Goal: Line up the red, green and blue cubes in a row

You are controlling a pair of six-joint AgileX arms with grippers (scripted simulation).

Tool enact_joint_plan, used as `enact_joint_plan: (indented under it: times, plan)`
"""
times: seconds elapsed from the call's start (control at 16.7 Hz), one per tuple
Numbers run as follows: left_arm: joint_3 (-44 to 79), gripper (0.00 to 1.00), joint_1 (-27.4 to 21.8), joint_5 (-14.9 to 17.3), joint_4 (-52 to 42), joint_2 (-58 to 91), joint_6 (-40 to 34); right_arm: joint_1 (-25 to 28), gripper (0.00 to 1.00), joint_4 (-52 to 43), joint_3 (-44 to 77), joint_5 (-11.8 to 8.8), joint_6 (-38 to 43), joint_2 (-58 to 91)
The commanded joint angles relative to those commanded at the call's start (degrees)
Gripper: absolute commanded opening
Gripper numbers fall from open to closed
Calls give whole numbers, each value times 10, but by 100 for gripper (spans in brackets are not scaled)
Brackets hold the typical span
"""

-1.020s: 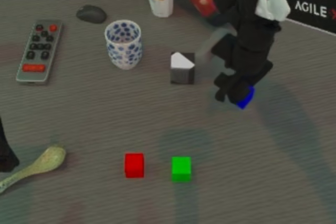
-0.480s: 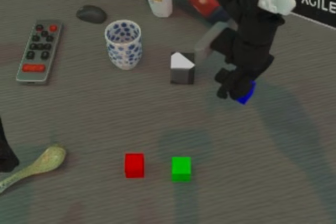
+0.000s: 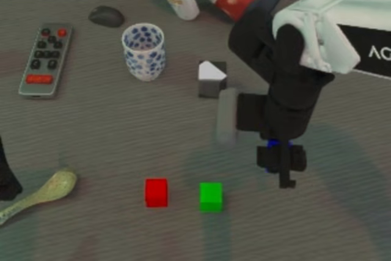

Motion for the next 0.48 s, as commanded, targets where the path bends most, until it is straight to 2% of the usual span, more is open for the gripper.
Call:
enact_joint_plan:
  times: [0.18,0.48]
  plan:
    - [0,100,0,0,0,0,0,22,0,11,-40,-1,-40,-37]
    - [0,100,0,0,0,0,0,20,0,12,-42,-1,-39,-36]
